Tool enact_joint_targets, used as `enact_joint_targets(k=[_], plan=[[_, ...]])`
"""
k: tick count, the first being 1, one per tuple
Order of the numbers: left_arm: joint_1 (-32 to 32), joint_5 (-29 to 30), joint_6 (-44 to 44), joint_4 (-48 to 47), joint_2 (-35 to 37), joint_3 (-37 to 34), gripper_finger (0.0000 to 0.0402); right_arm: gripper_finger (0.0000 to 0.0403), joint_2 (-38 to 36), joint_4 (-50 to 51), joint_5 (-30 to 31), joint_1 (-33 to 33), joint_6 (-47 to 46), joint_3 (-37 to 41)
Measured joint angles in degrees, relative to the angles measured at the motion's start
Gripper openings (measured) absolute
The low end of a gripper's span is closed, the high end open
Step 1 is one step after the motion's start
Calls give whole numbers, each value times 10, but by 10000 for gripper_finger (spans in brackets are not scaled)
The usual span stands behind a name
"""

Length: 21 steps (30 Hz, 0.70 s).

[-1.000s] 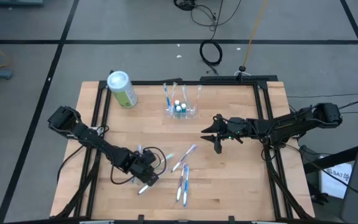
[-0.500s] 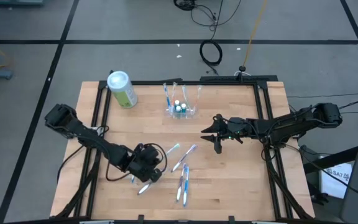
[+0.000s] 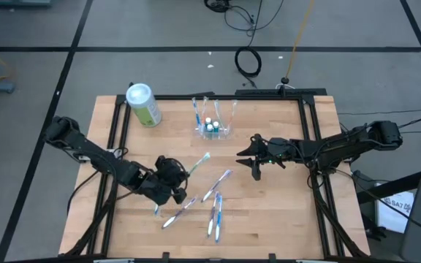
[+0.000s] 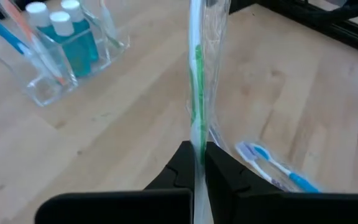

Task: Pick & Place toothbrushing station
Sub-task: Put the green toothbrush into the transparent organizer

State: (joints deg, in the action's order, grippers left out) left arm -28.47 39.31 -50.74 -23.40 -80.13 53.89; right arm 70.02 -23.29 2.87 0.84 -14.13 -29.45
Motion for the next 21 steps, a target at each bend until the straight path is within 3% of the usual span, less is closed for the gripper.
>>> enact_joint_targets(k=[11,21], plan=[[48,-2,43,3,7,0,9,128,0,0,0,0,0,0],[86,-27,126,64,44,0,7,128,0,0,0,0,0,0]])
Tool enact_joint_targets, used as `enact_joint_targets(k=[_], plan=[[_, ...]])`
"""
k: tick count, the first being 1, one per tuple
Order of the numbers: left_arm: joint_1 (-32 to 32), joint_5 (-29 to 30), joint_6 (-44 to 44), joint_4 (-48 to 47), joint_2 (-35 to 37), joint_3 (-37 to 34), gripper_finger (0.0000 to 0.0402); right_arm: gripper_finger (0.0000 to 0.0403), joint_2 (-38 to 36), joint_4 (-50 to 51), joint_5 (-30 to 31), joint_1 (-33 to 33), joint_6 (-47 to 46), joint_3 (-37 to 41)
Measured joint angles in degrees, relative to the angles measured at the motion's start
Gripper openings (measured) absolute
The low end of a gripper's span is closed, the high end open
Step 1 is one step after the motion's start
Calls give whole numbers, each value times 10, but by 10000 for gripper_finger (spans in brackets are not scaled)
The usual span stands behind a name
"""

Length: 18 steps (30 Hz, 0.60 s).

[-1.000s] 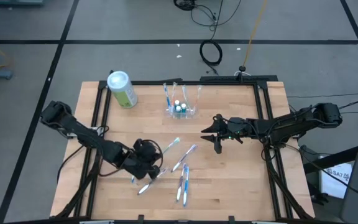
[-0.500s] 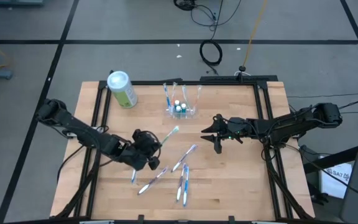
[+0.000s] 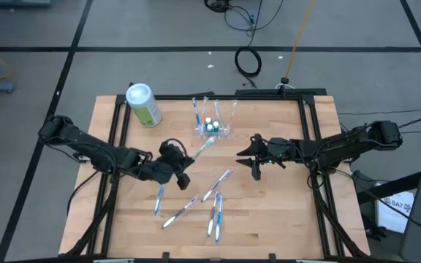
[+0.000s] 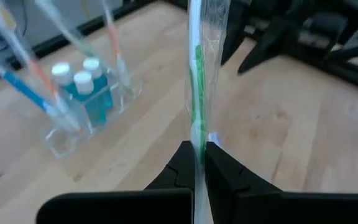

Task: Pick & Place toothbrushing station
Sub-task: Put the green toothbrush into the transparent organizer

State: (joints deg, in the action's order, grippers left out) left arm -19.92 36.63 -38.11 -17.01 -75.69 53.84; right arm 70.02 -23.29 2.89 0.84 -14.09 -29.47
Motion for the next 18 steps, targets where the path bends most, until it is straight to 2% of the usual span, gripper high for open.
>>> enact_joint_targets(k=[5,11,18], plan=[[29,-17,27,19,16,-1,12,128,0,0,0,0,0,0],[79,-87,82,175,16,-54,8,128,0,0,0,0,0,0],[138,-102,88,243,16,-112,7,128,0,0,0,0,2,0]])
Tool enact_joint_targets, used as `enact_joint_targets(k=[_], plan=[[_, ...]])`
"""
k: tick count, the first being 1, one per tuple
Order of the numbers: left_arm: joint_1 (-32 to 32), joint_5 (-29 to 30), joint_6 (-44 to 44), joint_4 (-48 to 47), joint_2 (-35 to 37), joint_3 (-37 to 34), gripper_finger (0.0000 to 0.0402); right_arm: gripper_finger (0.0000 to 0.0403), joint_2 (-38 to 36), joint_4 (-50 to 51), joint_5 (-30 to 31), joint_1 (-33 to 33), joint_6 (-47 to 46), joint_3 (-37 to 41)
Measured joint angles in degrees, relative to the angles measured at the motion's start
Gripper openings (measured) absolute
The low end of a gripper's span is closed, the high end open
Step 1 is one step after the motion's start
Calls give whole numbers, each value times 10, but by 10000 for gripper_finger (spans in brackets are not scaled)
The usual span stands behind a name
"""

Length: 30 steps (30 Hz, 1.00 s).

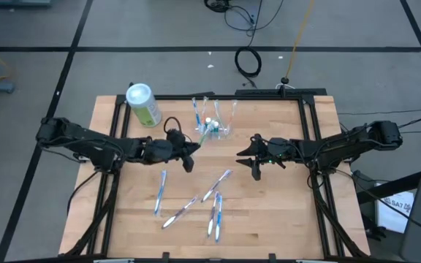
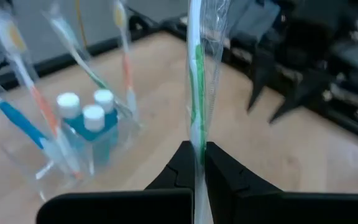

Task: Pick & Place toothbrushing station
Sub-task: Put the green toothbrush into the transparent organizer

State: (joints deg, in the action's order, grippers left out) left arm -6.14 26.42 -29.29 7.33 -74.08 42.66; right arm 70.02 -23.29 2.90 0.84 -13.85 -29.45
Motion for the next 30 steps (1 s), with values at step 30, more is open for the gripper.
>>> enact_joint_targets(k=[30], plan=[[165,-70,114,340,-14,-130,7,128,0,-30,0,0,15,0]])
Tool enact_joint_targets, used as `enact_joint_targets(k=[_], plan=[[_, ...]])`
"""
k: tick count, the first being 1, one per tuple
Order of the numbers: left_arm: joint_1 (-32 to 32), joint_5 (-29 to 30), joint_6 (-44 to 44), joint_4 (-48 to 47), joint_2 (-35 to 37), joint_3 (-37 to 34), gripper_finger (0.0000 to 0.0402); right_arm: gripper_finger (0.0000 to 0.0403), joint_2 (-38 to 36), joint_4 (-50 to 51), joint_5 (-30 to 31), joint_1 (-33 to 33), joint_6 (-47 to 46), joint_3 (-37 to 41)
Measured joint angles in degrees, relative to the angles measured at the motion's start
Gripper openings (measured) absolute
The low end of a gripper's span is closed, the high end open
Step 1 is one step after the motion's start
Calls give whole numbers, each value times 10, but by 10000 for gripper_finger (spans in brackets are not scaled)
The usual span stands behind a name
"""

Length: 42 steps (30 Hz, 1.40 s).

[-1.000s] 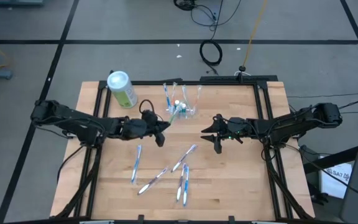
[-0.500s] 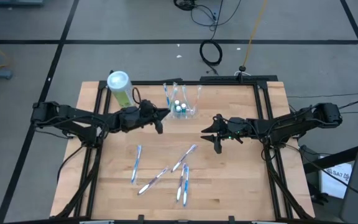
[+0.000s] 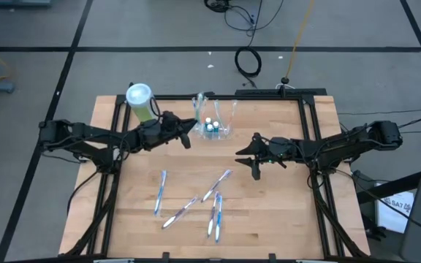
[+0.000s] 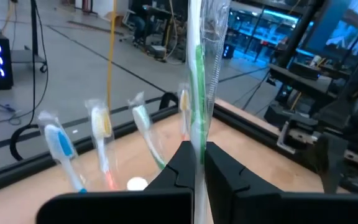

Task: Pick & Place toothbrushing station
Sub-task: Put the green toothbrush into the transparent organizer

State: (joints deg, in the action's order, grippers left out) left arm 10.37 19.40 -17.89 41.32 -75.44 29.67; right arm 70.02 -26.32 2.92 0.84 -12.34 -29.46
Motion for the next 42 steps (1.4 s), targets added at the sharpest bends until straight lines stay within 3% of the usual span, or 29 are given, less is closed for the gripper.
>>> enact_joint_targets(k=[30,42], plan=[[68,-1,22,219,-211,0,14,128,0,-2,0,0,17,0],[82,-14,39,258,-237,1,26,128,0,-2,0,0,26,0]])
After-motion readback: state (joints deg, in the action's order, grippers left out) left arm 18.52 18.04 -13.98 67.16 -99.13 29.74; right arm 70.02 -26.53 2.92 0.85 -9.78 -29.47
